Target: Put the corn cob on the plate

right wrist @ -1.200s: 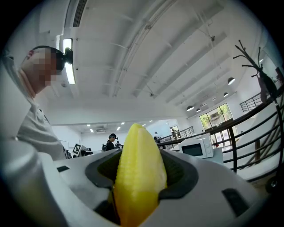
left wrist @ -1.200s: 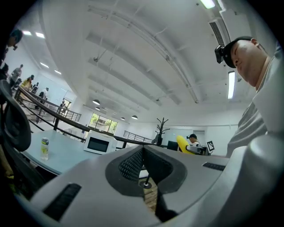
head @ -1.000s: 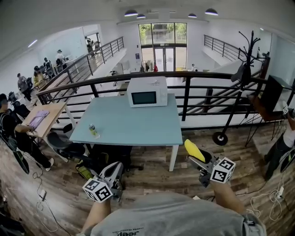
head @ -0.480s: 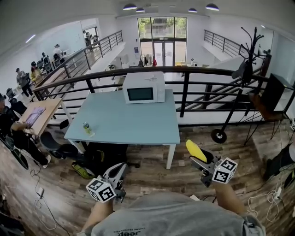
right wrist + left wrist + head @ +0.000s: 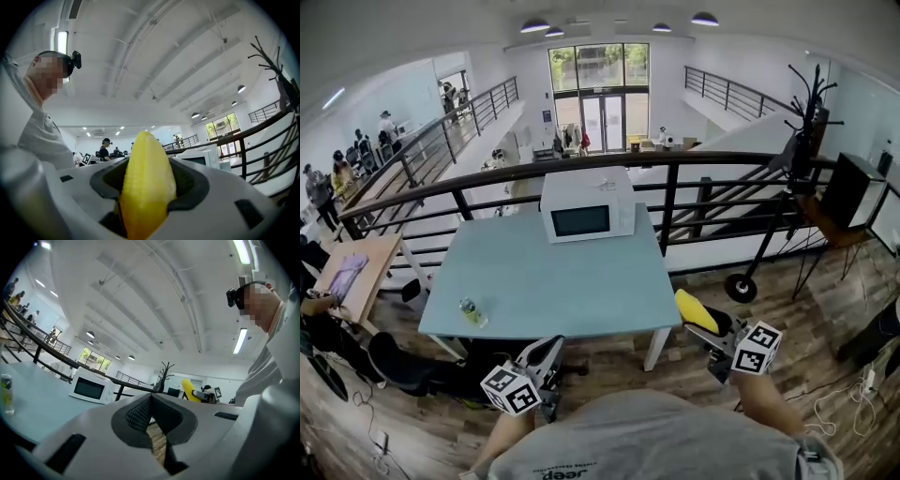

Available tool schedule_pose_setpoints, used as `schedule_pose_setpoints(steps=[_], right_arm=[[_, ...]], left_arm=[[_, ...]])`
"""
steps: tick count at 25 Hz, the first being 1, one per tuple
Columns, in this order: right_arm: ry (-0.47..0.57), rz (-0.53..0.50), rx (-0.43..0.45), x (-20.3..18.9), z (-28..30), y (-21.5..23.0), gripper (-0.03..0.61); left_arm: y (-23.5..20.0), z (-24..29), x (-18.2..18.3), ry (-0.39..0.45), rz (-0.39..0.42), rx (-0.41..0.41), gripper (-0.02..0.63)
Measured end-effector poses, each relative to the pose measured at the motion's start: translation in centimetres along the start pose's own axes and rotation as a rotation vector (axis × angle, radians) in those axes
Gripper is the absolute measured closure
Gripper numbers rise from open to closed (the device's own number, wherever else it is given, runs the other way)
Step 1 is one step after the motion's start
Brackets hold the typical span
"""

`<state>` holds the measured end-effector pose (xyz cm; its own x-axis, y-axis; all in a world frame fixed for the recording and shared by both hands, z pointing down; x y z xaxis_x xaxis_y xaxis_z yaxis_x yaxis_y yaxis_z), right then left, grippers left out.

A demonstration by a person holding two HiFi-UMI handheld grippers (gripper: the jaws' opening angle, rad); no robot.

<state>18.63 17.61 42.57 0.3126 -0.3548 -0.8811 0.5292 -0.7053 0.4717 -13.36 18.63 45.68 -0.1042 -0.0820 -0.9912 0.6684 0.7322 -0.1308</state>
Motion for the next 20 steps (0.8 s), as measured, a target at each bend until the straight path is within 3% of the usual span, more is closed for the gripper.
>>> schedule_pose_setpoints(steps=[4,9,20], right_arm=[[0.043,0.008,-0.027,1.8,5.3,1.4,0.327],[0.018,0.007,-0.04,1.5,11.4,2.4,0.327],[0.011,0.019,-0.035,2.5,18.4,4.3,0.327]], left_arm=[[-6.0,2.5,1.5,-0.01,0.022,-0.055,0.606],[-12.0,2.8,2.0,0.009,0.003,-0.066,0.606],[-16.9,2.4,0.1,-0.031,-0.067,-0.059,0.607]])
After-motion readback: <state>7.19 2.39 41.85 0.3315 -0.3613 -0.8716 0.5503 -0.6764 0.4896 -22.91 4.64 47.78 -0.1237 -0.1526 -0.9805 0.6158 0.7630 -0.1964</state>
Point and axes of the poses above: the fingertips, and each gripper's own axes: z forward along the fingers, y to its right, x out of its top, the point moved 3 cm from there along -z, backward along the fingers, and after that the axes turned 14 degrees about z, right-handed, at the moved point
